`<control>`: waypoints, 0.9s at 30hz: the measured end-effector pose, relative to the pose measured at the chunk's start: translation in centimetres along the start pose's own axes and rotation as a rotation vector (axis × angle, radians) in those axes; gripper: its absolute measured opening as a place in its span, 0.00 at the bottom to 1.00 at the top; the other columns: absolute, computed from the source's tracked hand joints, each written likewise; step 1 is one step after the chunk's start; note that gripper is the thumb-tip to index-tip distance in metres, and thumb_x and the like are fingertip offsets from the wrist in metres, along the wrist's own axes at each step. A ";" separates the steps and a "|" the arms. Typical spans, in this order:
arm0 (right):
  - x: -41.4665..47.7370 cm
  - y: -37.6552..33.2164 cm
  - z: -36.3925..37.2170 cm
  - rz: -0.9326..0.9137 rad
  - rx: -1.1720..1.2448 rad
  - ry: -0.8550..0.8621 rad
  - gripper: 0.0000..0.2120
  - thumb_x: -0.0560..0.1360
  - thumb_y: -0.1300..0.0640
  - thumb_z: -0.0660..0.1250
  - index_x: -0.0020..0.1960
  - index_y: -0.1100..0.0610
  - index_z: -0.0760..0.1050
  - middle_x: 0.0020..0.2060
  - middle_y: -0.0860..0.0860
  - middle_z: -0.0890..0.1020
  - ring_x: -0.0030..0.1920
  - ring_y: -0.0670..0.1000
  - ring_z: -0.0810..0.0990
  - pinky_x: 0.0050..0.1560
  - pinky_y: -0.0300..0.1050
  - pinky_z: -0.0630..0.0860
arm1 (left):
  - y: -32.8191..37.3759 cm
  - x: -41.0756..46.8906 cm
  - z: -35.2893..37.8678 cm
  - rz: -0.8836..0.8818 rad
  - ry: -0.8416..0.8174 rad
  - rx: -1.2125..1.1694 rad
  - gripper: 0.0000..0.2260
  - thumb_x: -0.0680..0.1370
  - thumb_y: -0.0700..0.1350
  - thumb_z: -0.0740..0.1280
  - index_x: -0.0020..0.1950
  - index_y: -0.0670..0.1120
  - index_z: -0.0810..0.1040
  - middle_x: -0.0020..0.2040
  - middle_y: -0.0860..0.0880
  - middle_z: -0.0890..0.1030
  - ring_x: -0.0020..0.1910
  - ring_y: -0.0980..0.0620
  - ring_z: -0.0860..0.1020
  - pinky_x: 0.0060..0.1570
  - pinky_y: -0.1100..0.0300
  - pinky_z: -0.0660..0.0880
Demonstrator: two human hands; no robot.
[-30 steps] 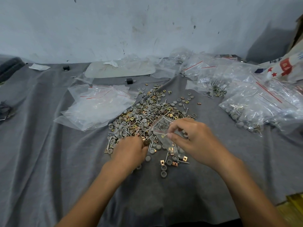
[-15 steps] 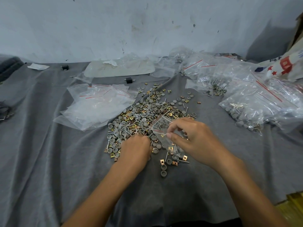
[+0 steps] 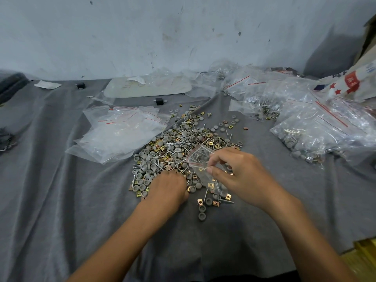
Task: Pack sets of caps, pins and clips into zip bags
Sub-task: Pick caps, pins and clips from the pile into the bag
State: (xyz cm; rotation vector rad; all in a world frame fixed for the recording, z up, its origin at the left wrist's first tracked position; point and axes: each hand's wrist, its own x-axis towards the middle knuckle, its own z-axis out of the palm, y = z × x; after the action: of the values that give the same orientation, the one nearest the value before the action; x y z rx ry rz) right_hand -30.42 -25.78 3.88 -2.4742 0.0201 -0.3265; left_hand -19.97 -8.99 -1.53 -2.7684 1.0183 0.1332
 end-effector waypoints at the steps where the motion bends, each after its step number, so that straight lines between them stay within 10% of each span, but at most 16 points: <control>1: 0.0 0.0 0.0 0.000 0.000 0.001 0.02 0.79 0.48 0.69 0.49 0.46 0.78 0.49 0.39 0.79 0.53 0.43 0.77 0.56 0.51 0.76 | 0.0 0.1 -0.1 0.015 -0.011 0.031 0.15 0.81 0.45 0.59 0.64 0.39 0.74 0.63 0.40 0.77 0.63 0.41 0.74 0.56 0.51 0.73; 7: -0.1 0.1 -0.2 0.000 -0.017 0.004 0.03 0.79 0.48 0.68 0.49 0.46 0.78 0.49 0.39 0.79 0.54 0.44 0.77 0.57 0.50 0.75 | -1.4 0.0 -0.9 0.032 0.002 -0.088 0.13 0.80 0.46 0.61 0.60 0.40 0.73 0.60 0.41 0.76 0.61 0.42 0.74 0.52 0.51 0.70; 14: 0.0 -0.1 0.2 -0.009 -0.019 0.006 0.02 0.80 0.48 0.69 0.49 0.45 0.78 0.48 0.39 0.78 0.50 0.42 0.75 0.53 0.48 0.74 | -4.8 -0.4 -1.3 -0.023 0.265 -0.623 0.07 0.79 0.48 0.62 0.43 0.47 0.71 0.37 0.51 0.76 0.35 0.53 0.72 0.33 0.55 0.65; 27: 0.1 -0.6 0.4 -0.022 -0.041 -0.019 0.04 0.80 0.47 0.68 0.51 0.47 0.79 0.51 0.41 0.80 0.54 0.45 0.77 0.57 0.52 0.75 | -2.9 0.1 -5.6 0.081 0.343 -1.264 0.08 0.81 0.46 0.62 0.44 0.45 0.73 0.26 0.61 0.69 0.26 0.61 0.64 0.26 0.68 0.64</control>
State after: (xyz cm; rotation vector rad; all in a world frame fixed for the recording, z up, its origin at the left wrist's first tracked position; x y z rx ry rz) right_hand -30.21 -25.06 3.94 -2.5198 -0.0083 -0.3152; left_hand -17.95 -8.05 4.36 -3.9649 1.4871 0.4619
